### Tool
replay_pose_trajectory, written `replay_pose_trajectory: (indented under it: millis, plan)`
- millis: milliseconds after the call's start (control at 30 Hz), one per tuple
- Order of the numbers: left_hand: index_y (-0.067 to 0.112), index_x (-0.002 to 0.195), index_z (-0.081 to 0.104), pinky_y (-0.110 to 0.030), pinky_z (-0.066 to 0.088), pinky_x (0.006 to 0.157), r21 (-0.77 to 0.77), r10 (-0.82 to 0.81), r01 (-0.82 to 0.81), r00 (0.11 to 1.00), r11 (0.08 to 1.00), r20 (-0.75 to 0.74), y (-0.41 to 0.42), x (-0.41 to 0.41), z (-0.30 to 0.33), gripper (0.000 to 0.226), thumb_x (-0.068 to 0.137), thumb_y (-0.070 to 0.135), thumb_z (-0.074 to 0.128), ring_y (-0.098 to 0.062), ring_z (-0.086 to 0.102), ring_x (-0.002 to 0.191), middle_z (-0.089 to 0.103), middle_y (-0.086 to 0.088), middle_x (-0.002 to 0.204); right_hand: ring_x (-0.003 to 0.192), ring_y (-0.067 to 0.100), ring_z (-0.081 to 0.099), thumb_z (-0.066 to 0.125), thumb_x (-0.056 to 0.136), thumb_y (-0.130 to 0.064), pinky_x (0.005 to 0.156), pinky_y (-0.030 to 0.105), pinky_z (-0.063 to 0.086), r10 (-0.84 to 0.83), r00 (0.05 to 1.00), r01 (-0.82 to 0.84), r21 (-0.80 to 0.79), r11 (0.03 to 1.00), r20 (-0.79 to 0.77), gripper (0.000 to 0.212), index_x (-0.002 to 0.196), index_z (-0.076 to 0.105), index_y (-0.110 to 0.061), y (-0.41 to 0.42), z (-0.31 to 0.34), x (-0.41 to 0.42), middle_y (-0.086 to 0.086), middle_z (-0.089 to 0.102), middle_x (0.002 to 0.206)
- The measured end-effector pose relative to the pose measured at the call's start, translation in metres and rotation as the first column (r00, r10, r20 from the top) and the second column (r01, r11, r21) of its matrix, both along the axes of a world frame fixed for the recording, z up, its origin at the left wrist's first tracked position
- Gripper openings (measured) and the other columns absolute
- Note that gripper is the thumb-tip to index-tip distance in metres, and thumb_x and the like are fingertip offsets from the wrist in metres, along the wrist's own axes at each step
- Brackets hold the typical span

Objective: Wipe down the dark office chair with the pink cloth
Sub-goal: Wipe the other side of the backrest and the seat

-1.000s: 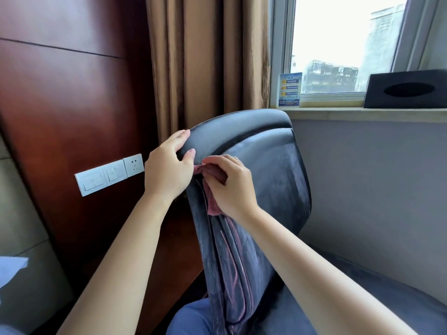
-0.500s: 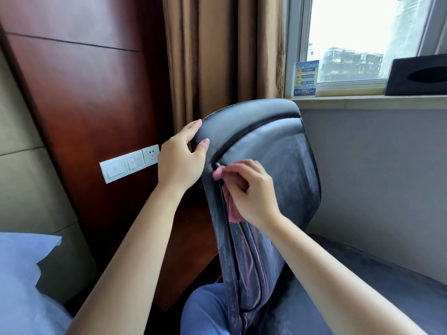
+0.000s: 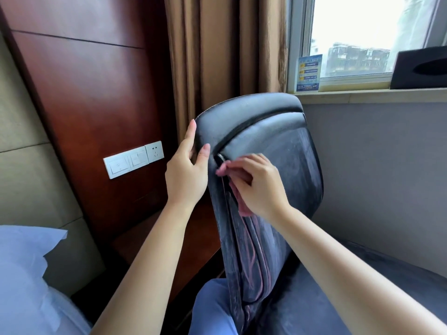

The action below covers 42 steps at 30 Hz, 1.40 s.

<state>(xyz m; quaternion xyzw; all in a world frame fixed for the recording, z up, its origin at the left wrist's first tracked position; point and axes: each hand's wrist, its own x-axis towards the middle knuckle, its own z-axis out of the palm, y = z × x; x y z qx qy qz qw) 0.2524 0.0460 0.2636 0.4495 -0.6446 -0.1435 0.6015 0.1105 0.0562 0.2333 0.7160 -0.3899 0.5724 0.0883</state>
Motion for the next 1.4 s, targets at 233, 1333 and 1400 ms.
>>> replay_pose_trajectory:
  millis: [233,1333,1400]
  plan:
    - [0.045,0.142,0.03,-0.035,0.045,0.101,0.048,0.009,-0.006,0.999,0.999,-0.051,0.001,0.001,-0.011,0.056,0.095,0.027,0.054,-0.013,0.058,0.116,0.064,-0.003,0.124,0.082,0.024,0.059,0.065,0.078,-0.005,0.079,0.029,0.046,-0.059,0.998,0.059,0.032,0.998,-0.006,0.02,0.09,0.073,-0.018,-0.008,-0.003,0.004,-0.004,0.069,0.089]
    - [0.056,0.121,0.047,-0.045,0.047,0.098,0.077,-0.081,0.104,0.963,0.992,-0.257,-0.01,0.0,-0.052,0.041,0.081,0.06,0.049,-0.009,0.058,0.117,0.061,0.016,0.126,0.08,0.031,0.057,0.057,0.085,-0.008,0.067,0.043,0.051,-0.147,0.976,0.12,-0.172,0.978,-0.158,0.02,0.094,0.074,-0.015,-0.006,-0.031,0.007,0.006,0.063,0.091]
    - [0.053,0.121,0.049,-0.045,0.047,0.098,0.073,-0.091,0.115,0.958,0.991,-0.272,-0.011,0.0,-0.055,0.041,0.081,0.06,0.05,-0.009,0.058,0.117,0.062,0.015,0.125,0.08,0.031,0.058,0.057,0.086,-0.008,0.067,0.043,0.051,-0.142,0.977,0.113,-0.181,0.977,-0.157,0.018,0.09,0.073,-0.014,-0.005,-0.026,0.006,0.006,0.063,0.09]
